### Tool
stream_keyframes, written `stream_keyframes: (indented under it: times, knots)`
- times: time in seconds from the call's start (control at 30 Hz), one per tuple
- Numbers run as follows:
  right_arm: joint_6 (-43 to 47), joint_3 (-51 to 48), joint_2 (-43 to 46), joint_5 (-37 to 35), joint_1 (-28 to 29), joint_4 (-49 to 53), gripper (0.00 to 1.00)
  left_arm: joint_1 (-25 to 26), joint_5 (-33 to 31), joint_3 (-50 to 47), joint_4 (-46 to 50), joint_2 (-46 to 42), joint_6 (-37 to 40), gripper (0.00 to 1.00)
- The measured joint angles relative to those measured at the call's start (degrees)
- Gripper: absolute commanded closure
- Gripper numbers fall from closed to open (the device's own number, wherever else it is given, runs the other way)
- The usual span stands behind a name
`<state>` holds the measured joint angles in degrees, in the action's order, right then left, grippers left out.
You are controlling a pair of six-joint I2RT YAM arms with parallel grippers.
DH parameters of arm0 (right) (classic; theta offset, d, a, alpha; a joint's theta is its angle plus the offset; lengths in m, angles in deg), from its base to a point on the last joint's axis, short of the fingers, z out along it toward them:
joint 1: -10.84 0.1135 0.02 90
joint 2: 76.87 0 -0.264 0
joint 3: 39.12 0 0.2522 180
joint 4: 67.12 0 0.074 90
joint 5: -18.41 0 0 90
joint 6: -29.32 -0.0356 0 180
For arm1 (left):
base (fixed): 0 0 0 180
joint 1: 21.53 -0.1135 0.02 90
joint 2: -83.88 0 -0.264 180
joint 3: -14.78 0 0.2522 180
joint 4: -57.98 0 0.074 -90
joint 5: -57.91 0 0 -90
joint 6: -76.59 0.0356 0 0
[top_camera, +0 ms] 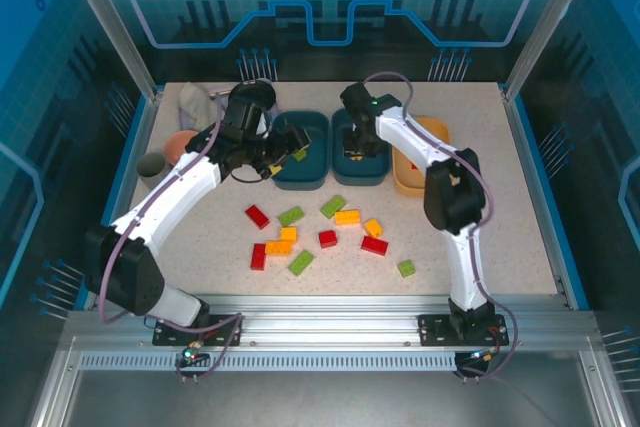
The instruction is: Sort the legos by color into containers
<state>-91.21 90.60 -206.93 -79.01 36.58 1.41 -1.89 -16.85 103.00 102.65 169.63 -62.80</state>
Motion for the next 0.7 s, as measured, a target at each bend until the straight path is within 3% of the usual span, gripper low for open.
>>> stream_keyframes:
  times: [0.13,0.27,0.37,0.53,0.7]
  knots:
    - [0.17,11.34,-10.43,0.79,-1.88,4.24,0.69,-0.42,-0.02,0.15,0.85,1.16,0.20,0.16]
    - [0.44,15.65,-14.23,1.57,-2.89,7.21,0.47,-0.42,-0.31,0.11,1.51,0.96,0.22,0.16]
    - [1.51,16.37,-14.10,1.99,-2.89,8.37,0.38,-0.42,-0.92,-0.39,2.56,-0.02,0.20,0.16]
    - [2.84,16.41,-11.69,2.12,-2.51,8.83,0.40,-0.42,-2.86,-0.87,6.19,-3.13,0.20,0.16]
    - [4.52,6.80,2.60,2.29,-1.36,5.11,0.41,-1.01,-4.35,-2.69,9.88,-7.13,0.17,0.16]
